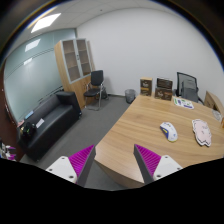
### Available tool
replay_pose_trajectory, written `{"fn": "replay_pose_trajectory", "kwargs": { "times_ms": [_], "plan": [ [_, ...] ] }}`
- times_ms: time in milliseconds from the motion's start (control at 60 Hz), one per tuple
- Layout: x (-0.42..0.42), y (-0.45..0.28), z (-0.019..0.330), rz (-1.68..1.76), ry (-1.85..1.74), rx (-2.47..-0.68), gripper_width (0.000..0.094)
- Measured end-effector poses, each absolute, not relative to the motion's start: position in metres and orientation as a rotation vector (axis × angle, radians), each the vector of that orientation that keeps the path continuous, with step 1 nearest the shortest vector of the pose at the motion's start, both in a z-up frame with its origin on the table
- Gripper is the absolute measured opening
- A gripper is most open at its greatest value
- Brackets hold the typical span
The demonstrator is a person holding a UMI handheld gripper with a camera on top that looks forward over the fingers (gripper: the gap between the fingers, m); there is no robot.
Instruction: Arrange mouse
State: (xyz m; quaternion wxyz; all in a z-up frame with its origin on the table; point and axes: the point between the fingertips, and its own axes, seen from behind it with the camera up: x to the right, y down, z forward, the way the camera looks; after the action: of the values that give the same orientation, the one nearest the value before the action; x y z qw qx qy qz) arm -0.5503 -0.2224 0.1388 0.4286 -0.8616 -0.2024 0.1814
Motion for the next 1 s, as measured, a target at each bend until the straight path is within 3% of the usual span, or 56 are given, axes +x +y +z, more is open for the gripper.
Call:
{"fn": "replay_pose_trajectory", "kwargs": {
  "times_ms": [483, 767, 1000],
  "plan": [
    [-0.467, -0.173, 0.122, 0.152, -0.240, -2.162, 0.0832],
    [-0.380, -0.070, 0.063, 0.070, -0.170, -2.142, 0.0824],
    [-0.369, -0.012, 0.027, 0.150, -0.223, -2.183, 0.0824]
  ]
}}
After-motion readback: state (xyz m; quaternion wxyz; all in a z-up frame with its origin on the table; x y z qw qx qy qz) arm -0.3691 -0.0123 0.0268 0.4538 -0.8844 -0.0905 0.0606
